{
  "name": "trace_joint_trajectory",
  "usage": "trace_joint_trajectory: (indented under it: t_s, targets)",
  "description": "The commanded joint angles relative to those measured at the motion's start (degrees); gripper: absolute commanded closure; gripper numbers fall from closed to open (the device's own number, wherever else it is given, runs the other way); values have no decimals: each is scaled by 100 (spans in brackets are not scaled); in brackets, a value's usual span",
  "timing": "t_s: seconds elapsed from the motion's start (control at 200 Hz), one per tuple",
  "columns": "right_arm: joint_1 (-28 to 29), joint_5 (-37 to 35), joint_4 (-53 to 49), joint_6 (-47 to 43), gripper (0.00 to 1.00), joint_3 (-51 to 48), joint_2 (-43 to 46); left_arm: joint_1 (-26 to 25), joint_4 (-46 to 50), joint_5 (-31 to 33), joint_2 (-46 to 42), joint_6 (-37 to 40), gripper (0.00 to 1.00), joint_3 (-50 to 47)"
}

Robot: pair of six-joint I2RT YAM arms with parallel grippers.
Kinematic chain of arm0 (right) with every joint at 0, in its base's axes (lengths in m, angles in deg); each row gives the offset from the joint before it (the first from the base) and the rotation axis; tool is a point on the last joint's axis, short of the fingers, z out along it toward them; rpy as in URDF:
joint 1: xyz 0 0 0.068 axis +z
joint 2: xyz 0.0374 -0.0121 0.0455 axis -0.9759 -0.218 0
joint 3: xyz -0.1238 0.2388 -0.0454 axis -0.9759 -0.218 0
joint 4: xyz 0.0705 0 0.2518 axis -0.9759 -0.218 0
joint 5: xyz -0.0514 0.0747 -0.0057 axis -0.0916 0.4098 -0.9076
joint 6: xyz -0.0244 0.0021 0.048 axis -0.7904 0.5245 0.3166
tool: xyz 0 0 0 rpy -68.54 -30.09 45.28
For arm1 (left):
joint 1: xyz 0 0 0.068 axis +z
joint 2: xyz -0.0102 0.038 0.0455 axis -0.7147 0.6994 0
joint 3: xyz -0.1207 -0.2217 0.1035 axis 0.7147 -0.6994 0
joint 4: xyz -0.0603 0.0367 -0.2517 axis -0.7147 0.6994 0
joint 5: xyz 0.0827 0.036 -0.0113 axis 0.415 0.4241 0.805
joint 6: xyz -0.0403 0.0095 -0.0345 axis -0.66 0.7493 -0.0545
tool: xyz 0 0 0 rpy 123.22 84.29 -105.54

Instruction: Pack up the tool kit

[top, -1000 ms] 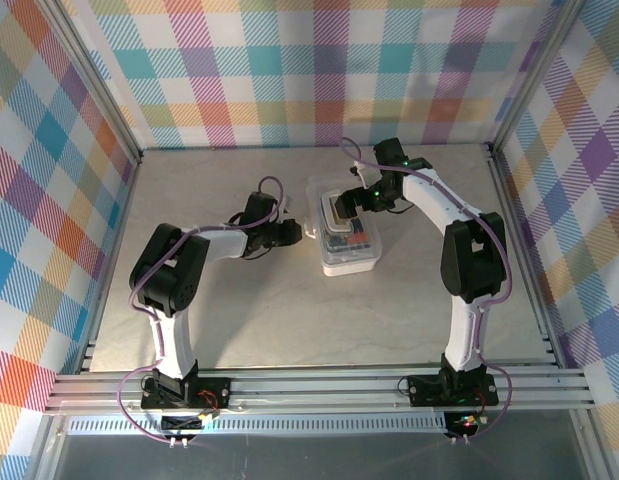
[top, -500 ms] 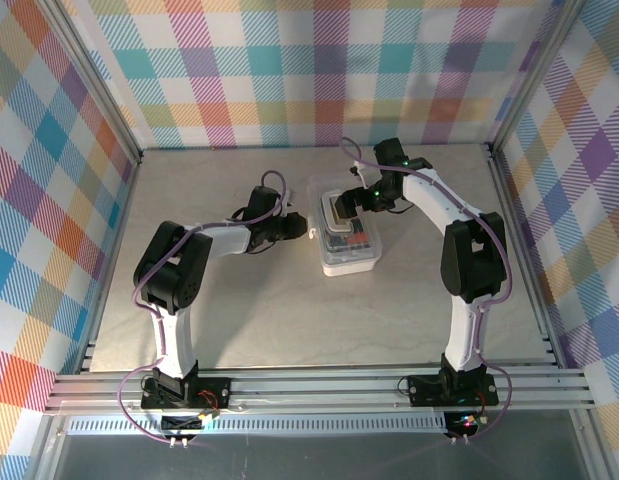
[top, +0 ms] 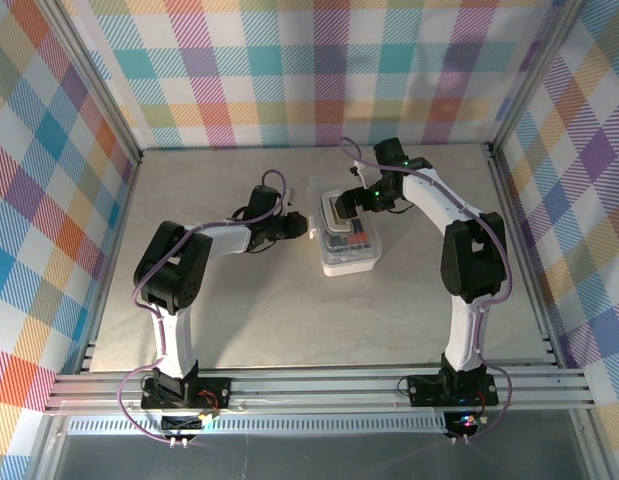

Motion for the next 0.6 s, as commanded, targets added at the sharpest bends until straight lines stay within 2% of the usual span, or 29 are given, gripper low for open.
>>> trace_joint_trajectory:
  t_s: [0.0, 0.595]
  targets:
    - [40, 290, -619, -256, 1, 31, -82, -78, 75, -158, -95, -12, 88, 205]
    - [37, 311, -583, -241, 1, -13, -122, -89, 397, -123, -494, 143, 88, 267]
